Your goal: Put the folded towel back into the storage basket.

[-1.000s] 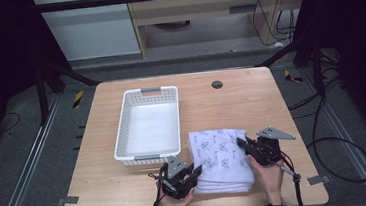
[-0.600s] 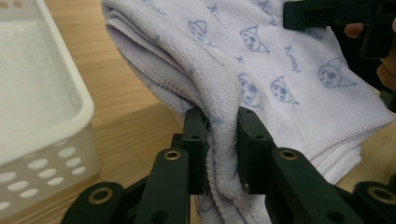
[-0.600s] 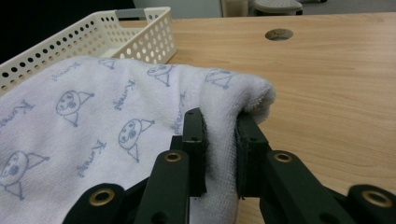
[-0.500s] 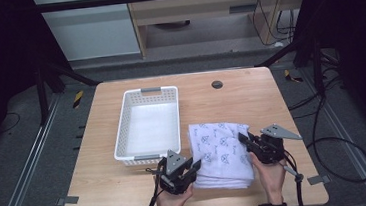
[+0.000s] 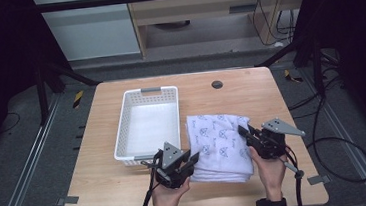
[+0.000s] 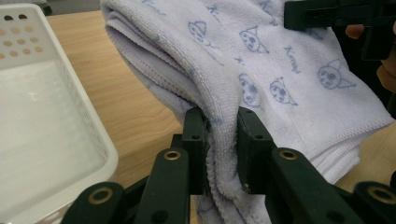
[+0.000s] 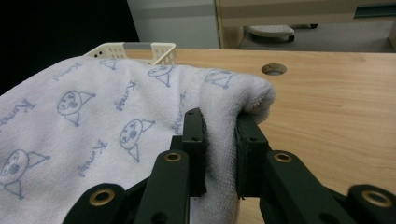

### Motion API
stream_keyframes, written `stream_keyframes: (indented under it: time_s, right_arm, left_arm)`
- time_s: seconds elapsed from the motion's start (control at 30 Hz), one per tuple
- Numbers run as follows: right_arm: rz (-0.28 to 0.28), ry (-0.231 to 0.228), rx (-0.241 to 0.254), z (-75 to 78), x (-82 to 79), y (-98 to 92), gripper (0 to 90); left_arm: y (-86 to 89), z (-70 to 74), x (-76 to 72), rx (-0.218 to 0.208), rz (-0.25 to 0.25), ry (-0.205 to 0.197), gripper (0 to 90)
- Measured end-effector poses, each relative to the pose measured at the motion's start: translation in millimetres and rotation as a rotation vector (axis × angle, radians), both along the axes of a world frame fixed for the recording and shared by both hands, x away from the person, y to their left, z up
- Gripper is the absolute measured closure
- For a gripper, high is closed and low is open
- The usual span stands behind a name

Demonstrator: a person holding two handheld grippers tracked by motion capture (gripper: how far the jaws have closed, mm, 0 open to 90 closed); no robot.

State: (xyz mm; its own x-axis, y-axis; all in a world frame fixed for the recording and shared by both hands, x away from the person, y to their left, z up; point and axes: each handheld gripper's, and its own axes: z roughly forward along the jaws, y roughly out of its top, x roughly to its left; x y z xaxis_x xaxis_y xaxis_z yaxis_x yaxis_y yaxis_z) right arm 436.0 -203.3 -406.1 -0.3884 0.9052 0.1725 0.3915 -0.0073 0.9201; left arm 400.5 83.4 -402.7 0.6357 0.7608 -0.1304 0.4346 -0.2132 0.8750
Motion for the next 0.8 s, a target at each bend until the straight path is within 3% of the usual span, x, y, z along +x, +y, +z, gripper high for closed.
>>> stream_keyframes:
  time_s: [0.2,0.8]
  right_arm:
    - [-0.004,-0.021,0.001,10.5,0.5,1.9,77.4]
    - [0.014,-0.052,-0.012,34.1,6.1,19.7,77.3]
  left_arm:
    - [2.7,12.7,2.7,0.012,-0.010,-0.017,74.6]
    - [21.5,32.3,6.3,-0.020,-0.003,-0.038,74.6]
